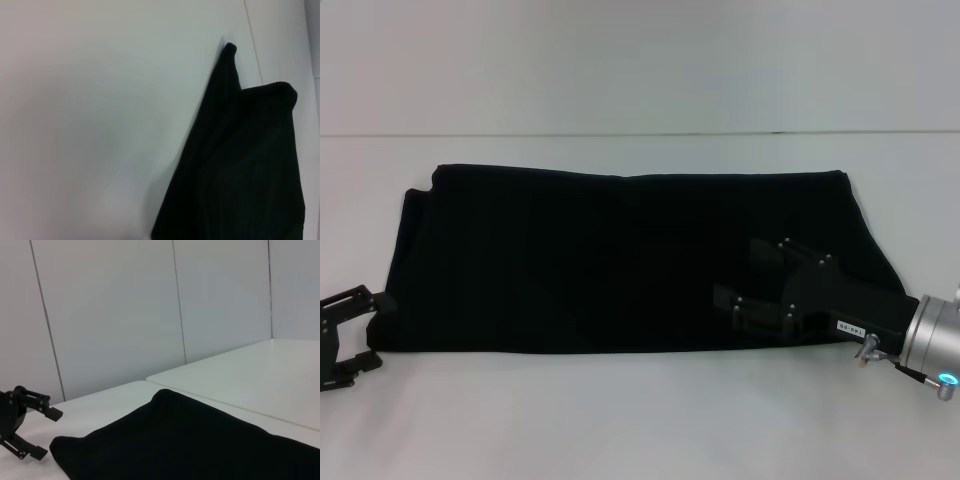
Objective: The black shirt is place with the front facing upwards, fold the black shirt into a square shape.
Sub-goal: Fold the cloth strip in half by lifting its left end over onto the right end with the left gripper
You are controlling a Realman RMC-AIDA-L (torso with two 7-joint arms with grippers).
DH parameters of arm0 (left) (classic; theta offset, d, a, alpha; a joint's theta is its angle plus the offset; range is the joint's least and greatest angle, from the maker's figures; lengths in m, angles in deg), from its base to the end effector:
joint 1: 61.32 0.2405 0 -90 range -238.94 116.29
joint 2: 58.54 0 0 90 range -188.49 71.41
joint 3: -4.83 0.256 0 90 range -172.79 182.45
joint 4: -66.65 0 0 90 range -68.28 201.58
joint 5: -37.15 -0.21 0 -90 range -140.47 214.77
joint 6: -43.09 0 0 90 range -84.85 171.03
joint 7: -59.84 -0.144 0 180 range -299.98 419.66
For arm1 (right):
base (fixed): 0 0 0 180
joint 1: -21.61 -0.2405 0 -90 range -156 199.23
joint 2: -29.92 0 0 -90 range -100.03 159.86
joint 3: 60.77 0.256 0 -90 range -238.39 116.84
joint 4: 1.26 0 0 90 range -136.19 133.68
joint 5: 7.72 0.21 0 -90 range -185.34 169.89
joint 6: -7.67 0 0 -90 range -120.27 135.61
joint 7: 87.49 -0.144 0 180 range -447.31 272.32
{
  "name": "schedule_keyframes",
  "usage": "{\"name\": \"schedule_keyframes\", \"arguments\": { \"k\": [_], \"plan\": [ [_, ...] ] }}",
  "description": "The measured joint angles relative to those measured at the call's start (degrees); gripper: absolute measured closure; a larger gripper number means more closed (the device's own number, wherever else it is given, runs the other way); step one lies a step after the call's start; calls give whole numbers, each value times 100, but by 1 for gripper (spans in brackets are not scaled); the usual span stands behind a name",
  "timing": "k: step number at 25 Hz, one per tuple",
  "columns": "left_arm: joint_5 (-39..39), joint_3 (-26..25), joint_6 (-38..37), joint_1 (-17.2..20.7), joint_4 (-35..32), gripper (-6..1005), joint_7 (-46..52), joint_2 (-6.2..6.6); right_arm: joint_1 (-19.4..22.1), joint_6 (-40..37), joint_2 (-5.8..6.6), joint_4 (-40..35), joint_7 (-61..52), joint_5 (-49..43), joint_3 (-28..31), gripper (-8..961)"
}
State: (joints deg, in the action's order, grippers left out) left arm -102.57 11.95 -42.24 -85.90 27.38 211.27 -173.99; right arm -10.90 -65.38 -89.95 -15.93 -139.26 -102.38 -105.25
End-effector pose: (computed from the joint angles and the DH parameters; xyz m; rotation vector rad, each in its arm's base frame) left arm -0.3840 0.2845 0.0664 -1.3682 -2.3461 -0.8319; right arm 0.2704 0.3325 -0.0604 -2.4997 0.5116 0.7726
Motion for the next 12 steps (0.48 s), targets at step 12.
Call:
{"name": "schedule_keyframes", "arguments": {
  "k": [12],
  "plan": [
    [-3, 142, 327, -77, 95, 112, 88, 5, 0, 2, 0, 0, 0, 0, 1, 29]
  ]
}}
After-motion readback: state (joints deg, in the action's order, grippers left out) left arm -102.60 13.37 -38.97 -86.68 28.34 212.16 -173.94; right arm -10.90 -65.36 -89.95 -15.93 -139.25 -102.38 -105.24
